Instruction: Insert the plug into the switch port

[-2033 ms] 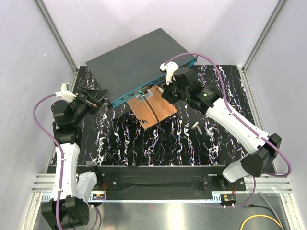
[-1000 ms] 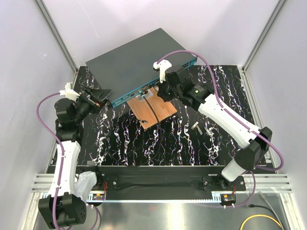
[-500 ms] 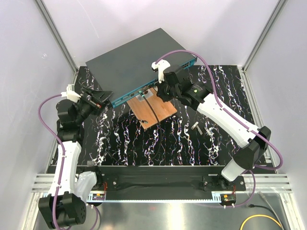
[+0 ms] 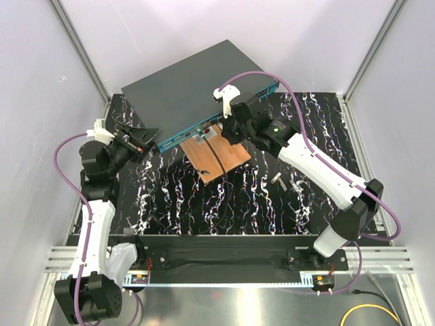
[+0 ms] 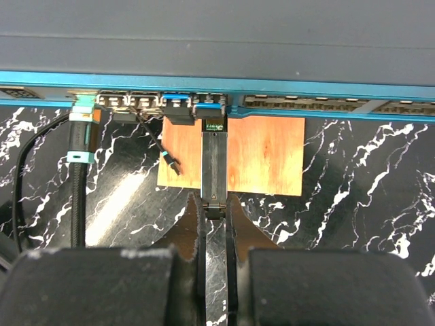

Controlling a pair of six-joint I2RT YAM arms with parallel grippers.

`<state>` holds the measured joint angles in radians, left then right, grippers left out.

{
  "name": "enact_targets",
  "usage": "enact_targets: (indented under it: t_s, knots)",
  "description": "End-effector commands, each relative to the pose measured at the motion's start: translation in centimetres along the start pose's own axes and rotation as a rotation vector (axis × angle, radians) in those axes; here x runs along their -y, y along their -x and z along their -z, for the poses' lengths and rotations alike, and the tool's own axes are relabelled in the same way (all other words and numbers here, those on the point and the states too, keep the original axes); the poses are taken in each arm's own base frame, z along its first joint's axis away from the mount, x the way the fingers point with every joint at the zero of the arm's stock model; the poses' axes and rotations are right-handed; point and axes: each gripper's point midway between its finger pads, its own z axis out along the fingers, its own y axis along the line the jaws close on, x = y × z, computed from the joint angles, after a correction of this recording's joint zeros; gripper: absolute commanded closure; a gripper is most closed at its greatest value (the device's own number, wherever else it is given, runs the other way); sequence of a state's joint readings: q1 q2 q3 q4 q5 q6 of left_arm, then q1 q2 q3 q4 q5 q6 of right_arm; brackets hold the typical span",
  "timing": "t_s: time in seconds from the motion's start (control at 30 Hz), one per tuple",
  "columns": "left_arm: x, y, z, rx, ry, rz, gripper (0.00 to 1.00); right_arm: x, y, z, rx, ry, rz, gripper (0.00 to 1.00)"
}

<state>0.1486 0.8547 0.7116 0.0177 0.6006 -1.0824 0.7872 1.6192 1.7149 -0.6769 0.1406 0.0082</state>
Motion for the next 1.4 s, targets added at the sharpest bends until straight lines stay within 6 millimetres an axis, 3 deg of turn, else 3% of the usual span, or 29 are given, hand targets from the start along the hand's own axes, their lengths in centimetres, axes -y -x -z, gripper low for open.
enact_targets:
  t_s: [0.0, 0.2, 0.7, 1.07, 1.37]
  knots:
    - [1.3, 0.7, -0.1, 0.029, -0.05, -0.036, 0.03, 0.3, 3.2, 1.0, 0.097, -0.036, -0.006, 1.0]
    - [1.3, 0.6, -0.1, 0.027, -0.052, -0.036, 0.03, 1.0, 3.2, 1.1, 0.098, -0.07, 0.021, 1.0]
    - [1.5, 0.6, -0.1, 0.027, -0.059, -0.039, 0.02, -0.7, 3.7, 1.1, 0.109, 0.002, 0.022, 1.0]
    - [1.5, 0.6, -0.2, 0.021, -0.058, -0.035, 0.02, -0.3, 2.2, -0.8, 0.06, -0.031, 0.049, 1.0]
    - [1.4, 0.5, -0.3, 0.016, -0.058, -0.035, 0.02, 0.0, 3.9, -1.0, 0.091, -0.055, 0.043, 1.0]
